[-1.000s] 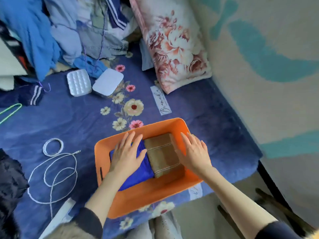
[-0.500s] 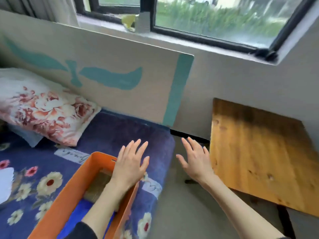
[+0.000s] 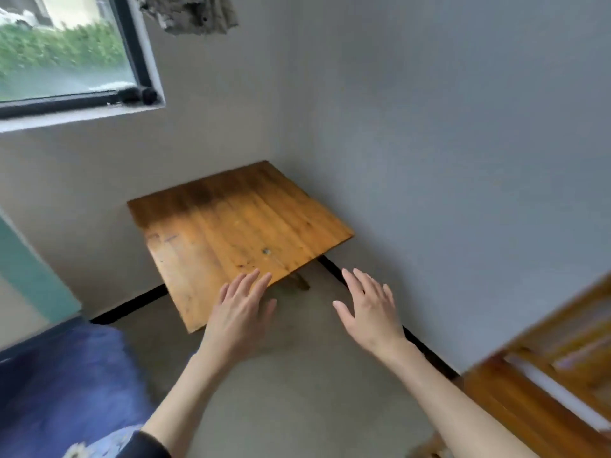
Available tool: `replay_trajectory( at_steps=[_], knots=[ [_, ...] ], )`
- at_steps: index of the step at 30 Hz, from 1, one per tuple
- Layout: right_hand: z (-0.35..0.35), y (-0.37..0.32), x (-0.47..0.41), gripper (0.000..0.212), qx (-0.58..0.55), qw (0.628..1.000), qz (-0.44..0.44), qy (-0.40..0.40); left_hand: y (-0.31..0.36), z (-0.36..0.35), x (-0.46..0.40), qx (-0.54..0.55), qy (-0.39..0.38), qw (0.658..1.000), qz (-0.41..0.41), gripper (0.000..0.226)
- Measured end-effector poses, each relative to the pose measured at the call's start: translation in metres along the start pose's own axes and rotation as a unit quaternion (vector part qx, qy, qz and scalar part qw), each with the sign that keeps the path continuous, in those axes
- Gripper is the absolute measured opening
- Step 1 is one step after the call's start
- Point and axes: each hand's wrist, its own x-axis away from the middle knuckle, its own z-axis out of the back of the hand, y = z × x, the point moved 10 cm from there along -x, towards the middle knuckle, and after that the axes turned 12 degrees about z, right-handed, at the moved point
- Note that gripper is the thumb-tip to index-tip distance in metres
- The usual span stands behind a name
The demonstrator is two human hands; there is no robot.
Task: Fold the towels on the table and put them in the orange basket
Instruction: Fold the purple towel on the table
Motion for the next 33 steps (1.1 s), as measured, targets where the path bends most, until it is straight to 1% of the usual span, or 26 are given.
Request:
replay_trajectory(
  at_steps=[3, 7, 9, 12, 15, 17, 21, 28, 33],
  knots=[
    [0.028, 0.087, 0.064, 0.060, 0.007, 0.996, -0.083, 0.018, 0.103, -0.026, 0.004, 0.009, -0.015, 0.997, -0.075, 0.059],
    [0.060, 0.184, 0.159, 0.059, 0.016, 0.983, -0.179, 0.048, 0.237, -0.066, 0.027, 0.036, -0.050, 0.982, -0.179, 0.054],
    [0.068, 0.213, 0.193, 0.059, 0.023, 0.977, -0.207, 0.051, 0.278, -0.082, 0.038, 0.048, -0.067, 0.975, -0.206, 0.053],
    [0.085, 0.267, 0.270, 0.059, 0.028, 0.955, -0.286, 0.076, 0.365, -0.111, 0.070, 0.075, -0.097, 0.954, -0.274, 0.053],
    [0.098, 0.308, 0.345, 0.059, 0.020, 0.926, -0.365, 0.097, 0.447, -0.132, 0.108, 0.086, -0.132, 0.925, -0.345, 0.047],
    [0.107, 0.332, 0.392, 0.059, 0.025, 0.905, -0.410, 0.112, 0.497, -0.145, 0.134, 0.091, -0.154, 0.902, -0.393, 0.041],
    [0.115, 0.373, 0.486, 0.059, 0.021, 0.861, -0.490, 0.134, 0.591, -0.172, 0.187, 0.101, -0.183, 0.851, -0.481, 0.037],
    [0.116, 0.457, 0.610, 0.058, 0.029, 0.792, -0.595, 0.136, 0.723, -0.242, 0.272, 0.095, -0.253, 0.780, -0.564, 0.038],
    [0.114, 0.518, 0.674, 0.056, 0.012, 0.749, -0.649, 0.131, 0.808, -0.296, 0.313, 0.076, -0.318, 0.745, -0.581, 0.042]
  ],
)
